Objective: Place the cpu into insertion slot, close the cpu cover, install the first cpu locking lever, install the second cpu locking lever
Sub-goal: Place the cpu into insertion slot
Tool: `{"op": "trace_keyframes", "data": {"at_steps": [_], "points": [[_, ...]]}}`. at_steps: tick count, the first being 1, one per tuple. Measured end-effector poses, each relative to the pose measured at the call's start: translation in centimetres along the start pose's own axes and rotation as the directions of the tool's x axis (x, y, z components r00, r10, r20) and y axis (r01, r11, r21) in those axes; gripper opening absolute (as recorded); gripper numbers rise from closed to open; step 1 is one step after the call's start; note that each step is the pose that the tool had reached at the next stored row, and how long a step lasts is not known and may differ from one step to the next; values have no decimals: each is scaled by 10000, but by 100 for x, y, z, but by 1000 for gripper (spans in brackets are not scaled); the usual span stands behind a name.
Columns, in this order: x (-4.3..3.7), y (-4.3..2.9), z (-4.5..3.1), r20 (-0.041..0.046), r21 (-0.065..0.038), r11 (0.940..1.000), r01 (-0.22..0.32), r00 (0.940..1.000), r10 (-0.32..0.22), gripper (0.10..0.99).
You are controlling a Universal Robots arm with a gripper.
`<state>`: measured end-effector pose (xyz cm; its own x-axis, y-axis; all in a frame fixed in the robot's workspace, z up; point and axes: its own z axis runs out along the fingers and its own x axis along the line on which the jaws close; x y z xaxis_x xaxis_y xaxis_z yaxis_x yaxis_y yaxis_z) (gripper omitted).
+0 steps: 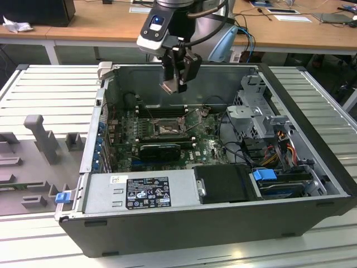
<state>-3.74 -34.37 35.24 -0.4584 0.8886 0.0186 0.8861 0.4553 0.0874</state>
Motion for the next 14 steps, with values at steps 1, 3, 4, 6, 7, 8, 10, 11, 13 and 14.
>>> {"op": "trace_keyframes", "data": {"at_steps": [1, 3, 4, 6, 7, 8, 10, 11, 13, 14], "points": [[0, 0, 2, 17, -4, 9998, -195, 9998, 195, 529], [0, -1, 7, 50, -12, 9983, -578, 9983, 578, 529], [0, -1, 10, 65, -16, 9972, -746, 9972, 746, 529], [0, -2, 22, 104, -28, 9928, -1194, 9928, 1195, 529], [0, -3, 33, 124, -35, 9899, -1421, 9898, 1421, 529], [-1, -4, 47, 138, -41, 9871, -1602, 9870, 1603, 529], [-2, -8, 96, 181, -59, 9774, -2114, 9772, 2115, 529], [-2, -10, 113, 195, -66, 9735, -2284, 9734, 2285, 529], [-3, -14, 158, 232, -84, 9621, -2725, 9618, 2726, 529], [-4, -16, 182, 251, -94, 9553, -2953, 9550, 2955, 529]]}}
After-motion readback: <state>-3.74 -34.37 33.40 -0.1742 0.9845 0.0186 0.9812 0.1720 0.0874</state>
